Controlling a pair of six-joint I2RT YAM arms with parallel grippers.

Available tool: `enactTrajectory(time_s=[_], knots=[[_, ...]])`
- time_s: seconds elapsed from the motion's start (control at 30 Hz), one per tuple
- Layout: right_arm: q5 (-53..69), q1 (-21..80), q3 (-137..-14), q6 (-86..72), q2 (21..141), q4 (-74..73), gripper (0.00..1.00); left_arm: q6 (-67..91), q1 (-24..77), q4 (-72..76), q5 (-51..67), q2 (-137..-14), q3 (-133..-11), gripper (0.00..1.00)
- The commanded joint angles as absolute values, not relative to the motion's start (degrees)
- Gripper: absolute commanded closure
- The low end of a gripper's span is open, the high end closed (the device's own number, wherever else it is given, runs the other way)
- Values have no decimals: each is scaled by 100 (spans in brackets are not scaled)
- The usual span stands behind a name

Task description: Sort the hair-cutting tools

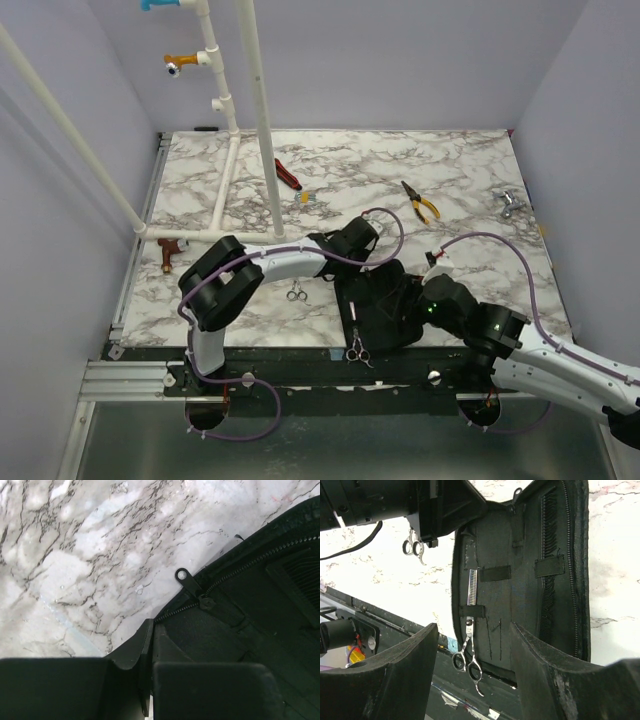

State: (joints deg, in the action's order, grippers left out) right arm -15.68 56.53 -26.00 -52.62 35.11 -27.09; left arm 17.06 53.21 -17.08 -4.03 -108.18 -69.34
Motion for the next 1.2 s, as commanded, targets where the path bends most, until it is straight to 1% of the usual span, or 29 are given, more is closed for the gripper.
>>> enactTrajectory(time_s=[0.0,0.17,0.37,0.53,0.7,0.83,1.0,1.07,1.17], knots=[[-1483,5634,-2716,-5207,3528,-2734,38,2265,5293,-1582,-646,-10382,-6391,100],[-1501,5637,-2620,-5190,3613,-2550,38,3336,5143,-1489,-1251,-9735,-5662,100],[-1726,5637,-2606,-5163,4085,-2301,38,4999,5080,-1595,-1963,-9069,-4842,100],[-2243,5638,-2565,-5346,4369,-2409,38,5891,5080,-1368,-2012,-8759,-4342,100],[-2660,5634,-2546,-5573,4555,-2390,38,6611,5080,-1106,-1925,-8754,-4109,100],[-3027,5634,-2662,-5982,4873,-2676,38,6769,5098,-812,-1769,-8684,-3981,100],[-3110,5637,-2545,-6375,4978,-2759,36,6478,5098,-893,-1844,-8546,-4016,100],[-3109,5634,-2484,-6474,5041,-2760,35,6304,5081,-896,-1836,-8507,-4035,94],[-3149,5640,-2614,-6685,5118,-3017,35,6146,5047,-880,-1862,-8469,-4010,92]])
